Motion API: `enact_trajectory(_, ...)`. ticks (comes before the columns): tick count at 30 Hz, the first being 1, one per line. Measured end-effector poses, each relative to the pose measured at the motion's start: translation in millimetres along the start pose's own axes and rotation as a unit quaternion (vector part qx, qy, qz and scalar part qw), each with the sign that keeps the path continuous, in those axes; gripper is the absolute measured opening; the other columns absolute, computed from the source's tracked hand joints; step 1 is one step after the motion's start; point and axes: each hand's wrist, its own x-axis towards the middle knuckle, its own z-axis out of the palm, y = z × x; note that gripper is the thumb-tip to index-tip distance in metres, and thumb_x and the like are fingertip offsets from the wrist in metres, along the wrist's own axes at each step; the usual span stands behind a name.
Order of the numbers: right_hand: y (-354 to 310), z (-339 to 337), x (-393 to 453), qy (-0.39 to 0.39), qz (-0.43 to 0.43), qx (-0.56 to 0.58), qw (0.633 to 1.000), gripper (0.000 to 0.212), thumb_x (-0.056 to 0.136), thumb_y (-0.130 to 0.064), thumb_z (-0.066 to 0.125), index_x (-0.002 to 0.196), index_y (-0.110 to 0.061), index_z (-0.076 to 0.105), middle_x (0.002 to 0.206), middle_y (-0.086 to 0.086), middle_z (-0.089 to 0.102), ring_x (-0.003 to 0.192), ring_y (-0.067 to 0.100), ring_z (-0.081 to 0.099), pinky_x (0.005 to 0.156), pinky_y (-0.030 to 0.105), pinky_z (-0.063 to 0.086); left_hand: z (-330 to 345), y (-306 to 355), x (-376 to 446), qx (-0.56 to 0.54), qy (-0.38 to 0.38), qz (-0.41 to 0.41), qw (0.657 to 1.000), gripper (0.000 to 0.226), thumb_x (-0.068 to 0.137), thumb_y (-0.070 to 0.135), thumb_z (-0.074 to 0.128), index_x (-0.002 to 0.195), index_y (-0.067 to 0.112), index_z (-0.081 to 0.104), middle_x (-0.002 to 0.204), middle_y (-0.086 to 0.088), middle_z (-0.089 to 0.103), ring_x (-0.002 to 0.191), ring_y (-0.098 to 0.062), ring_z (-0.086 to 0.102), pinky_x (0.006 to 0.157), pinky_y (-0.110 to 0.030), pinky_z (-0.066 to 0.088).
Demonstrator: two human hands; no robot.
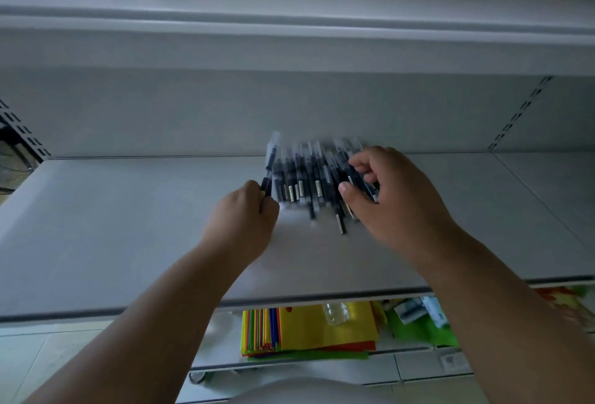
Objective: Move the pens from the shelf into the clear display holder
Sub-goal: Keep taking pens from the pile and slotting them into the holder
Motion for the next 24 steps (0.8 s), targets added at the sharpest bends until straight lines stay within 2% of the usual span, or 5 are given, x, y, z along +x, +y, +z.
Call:
enact_trajectory(4,7,13,-5,-0.014,0.040,-0.007,0.999,0.019,0.087,-0.034,0.067,0.099,-0.021,0.059,0.089,-0.011,0.056,0.079,0.009,0.053,0.070,0.028,0.046,0,12,-30,-0.292,-0.002,-0.016,0.956,0.021,0.099,0.016,0.039,0.080,0.010,0.044,0.065,-0.004,0.060,0.052,-0.022,0.057,0.050,-0.038,0.046)
enact_trajectory(7,9,26,-11,-0.069,0.091,-0.045,0.992,0.016,0.088,-0.038,0.063,0.086,-0.024,0.055,0.078,-0.010,0.059,0.072,0.011,0.056,0.069,0.030,0.051,-2,17,-45,-0.362,-0.020,0.027,0.931,0.022,0.103,0.016,0.036,0.083,0.011,0.043,0.061,0.003,0.057,0.051,-0.018,0.049,0.051,-0.038,0.043)
enact_trajectory(16,2,42,-14,-0.121,0.150,-0.081,0.978,0.011,0.091,-0.020,0.058,0.101,-0.019,0.055,0.084,-0.001,0.063,0.077,0.019,0.058,0.067,0.029,0.047,4,6,-56,-0.389,-0.022,0.022,0.921,0.019,0.104,0.015,0.036,0.090,0.017,0.050,0.069,0.003,0.064,0.066,-0.020,0.062,0.064,-0.046,0.052)
enact_trajectory(21,12,25,-18,-0.092,0.216,0.084,0.968,0.016,0.093,-0.022,0.059,0.108,-0.017,0.059,0.088,-0.001,0.066,0.075,0.015,0.062,0.067,0.028,0.050,11,17,-60,-0.411,-0.025,-0.057,0.909,0.021,0.104,0.009,0.034,0.092,0.014,0.051,0.064,0.004,0.061,0.057,-0.020,0.047,0.058,-0.038,0.039)
enact_trajectory(24,13,8,-25,-0.073,0.253,0.209,0.942,0.009,0.094,-0.015,0.056,0.102,-0.017,0.059,0.075,0.003,0.067,0.060,0.014,0.061,0.057,0.032,0.051,21,35,-63,-0.452,-0.045,-0.084,0.887,0.021,0.104,0.006,0.033,0.095,0.009,0.052,0.065,-0.002,0.048,0.056,-0.016,0.037,0.052,-0.032,0.031)
